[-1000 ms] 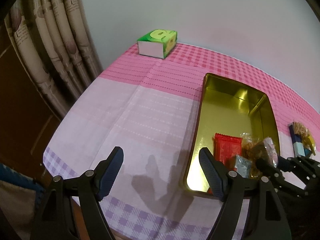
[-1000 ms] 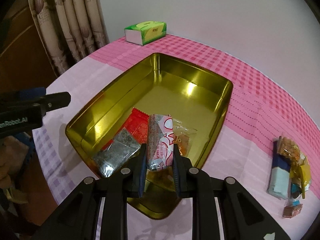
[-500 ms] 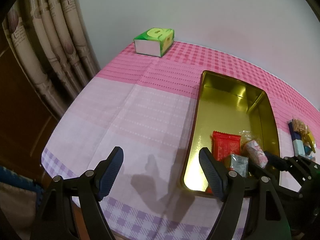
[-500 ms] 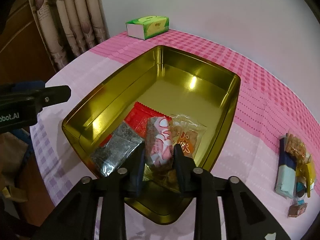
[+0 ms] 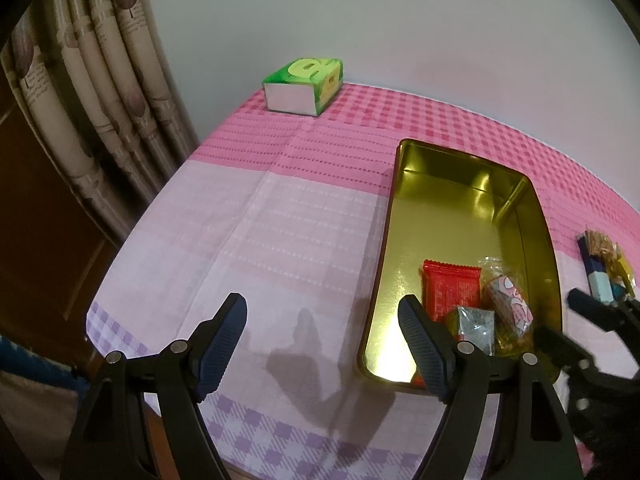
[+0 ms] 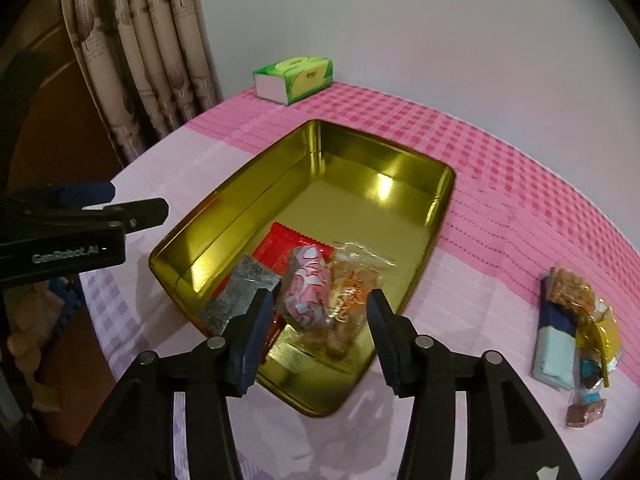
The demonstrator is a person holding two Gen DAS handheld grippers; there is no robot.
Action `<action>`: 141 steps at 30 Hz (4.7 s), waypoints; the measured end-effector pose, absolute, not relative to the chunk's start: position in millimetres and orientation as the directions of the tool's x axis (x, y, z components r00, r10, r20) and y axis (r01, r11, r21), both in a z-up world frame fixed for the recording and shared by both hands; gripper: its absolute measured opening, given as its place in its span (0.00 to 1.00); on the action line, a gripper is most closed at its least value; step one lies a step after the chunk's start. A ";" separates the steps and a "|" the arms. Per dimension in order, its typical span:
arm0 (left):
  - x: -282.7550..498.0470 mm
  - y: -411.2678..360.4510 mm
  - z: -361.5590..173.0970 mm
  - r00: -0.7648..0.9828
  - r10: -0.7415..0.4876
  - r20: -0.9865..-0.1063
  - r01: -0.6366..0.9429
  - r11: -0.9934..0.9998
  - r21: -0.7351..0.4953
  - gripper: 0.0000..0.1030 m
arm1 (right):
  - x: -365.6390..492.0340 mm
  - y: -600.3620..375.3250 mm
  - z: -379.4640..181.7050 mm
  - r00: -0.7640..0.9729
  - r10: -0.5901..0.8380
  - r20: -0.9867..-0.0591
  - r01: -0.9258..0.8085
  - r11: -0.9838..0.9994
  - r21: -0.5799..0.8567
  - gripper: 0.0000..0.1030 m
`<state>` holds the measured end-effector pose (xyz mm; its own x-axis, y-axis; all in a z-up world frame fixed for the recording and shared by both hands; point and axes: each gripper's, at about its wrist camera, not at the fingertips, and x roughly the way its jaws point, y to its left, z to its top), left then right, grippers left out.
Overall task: Organize snacks
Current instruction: 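Carry the pink-white candy into the toffee tin and release it with the right gripper, then grasp another pink-white wrapped candy from the pile with the right gripper, then grasp the blue-and-teal box with the left gripper while the right gripper holds the candy, then carry the blue-and-teal box into the toffee tin and open the left gripper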
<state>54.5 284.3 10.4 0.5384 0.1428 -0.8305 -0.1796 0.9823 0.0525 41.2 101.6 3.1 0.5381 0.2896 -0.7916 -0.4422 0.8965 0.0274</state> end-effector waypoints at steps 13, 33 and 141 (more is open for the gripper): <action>54.0 278.8 11.0 0.539 0.165 -0.826 -0.171 0.982 0.084 0.76 | 26.3 5.7 10.5 0.592 0.188 -0.784 -0.302 0.953 0.000 0.52; 53.9 260.3 10.4 0.548 0.159 -0.821 -0.139 0.985 0.098 0.76 | 5.4 -179.2 -34.0 0.591 -0.029 -0.806 -0.032 0.998 -0.059 0.70; 58.1 -36.8 -36.4 0.357 -0.155 -0.921 0.419 0.908 0.010 0.49 | 7.9 -291.1 -61.4 0.617 -0.177 -0.767 0.263 0.965 -0.010 0.42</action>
<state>58.1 -36.8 -36.4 0.3573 -0.1551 -0.9210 0.4192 0.9078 0.0097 7.9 -291.1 -61.4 0.6173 -0.1767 -0.7667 0.2634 0.9646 -0.0102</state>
